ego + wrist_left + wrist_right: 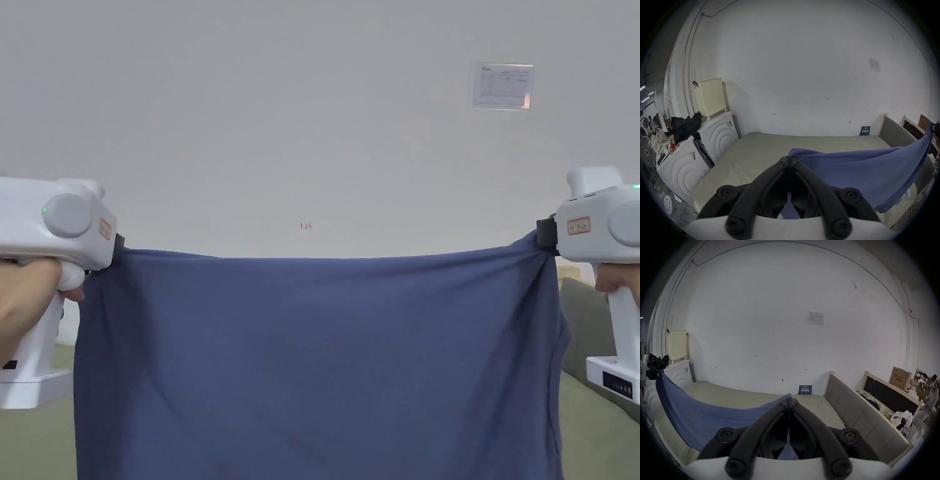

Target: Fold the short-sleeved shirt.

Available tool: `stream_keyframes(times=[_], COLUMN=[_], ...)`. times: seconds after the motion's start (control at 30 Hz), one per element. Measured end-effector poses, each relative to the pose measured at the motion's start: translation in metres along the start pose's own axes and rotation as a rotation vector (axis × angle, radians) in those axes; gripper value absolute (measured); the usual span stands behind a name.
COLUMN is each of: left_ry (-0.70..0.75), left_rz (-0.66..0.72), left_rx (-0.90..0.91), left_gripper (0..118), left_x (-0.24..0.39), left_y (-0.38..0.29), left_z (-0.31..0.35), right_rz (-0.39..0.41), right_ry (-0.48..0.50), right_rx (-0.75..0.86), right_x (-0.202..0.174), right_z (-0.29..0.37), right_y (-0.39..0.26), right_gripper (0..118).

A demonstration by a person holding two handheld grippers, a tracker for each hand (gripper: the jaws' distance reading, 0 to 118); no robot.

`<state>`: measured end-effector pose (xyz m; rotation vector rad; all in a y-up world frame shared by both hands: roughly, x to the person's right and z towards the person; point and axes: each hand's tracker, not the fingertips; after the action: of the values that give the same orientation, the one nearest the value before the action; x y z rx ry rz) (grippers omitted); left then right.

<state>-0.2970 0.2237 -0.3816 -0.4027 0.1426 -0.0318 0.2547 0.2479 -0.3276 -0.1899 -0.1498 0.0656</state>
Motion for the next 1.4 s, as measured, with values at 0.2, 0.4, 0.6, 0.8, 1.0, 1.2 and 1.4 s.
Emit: stream_keyframes(times=[0.2, 0.4, 0.6, 0.8, 1.0, 1.2, 1.4], left_ry=[0.061, 0.1, 0.116, 0.142, 0.148, 0.079, 0.035], left_rz=[-0.035, -0.064, -0.047, -0.048, -0.095, -0.107, -0.139], left_rx=[0.023, 0.05, 0.062, 0.036, -0.056, -0.181, -0.263], left_gripper=[2, 2, 2, 2, 2, 2, 2], left_x=[0.015, 0.032, 0.045, 0.057, 0.07, 0.072, 0.057], left_y=[0.034, 0.063, 0.075, 0.055, -0.011, -0.11, -0.218], left_z=[-0.041, -0.086, -0.134, -0.188, -0.242, -0.263, -0.234], right_rz=[0.004, 0.034, 0.043, 0.069, 0.043, 0.061, 0.02], right_ry=[-0.025, -0.06, -0.079, -0.097, -0.082, -0.052, -0.021], right_rx=[0.009, 0.015, 0.03, 0.01, -0.096, -0.268, -0.389], right_x=[-0.013, -0.023, -0.034, -0.048, -0.053, -0.046, -0.035], right_z=[-0.061, -0.115, -0.169, -0.212, -0.242, -0.234, -0.176], right_y=[0.028, 0.047, 0.059, 0.039, -0.036, -0.151, -0.255], right_gripper=[0, 0, 0, 0, 0, 0, 0])
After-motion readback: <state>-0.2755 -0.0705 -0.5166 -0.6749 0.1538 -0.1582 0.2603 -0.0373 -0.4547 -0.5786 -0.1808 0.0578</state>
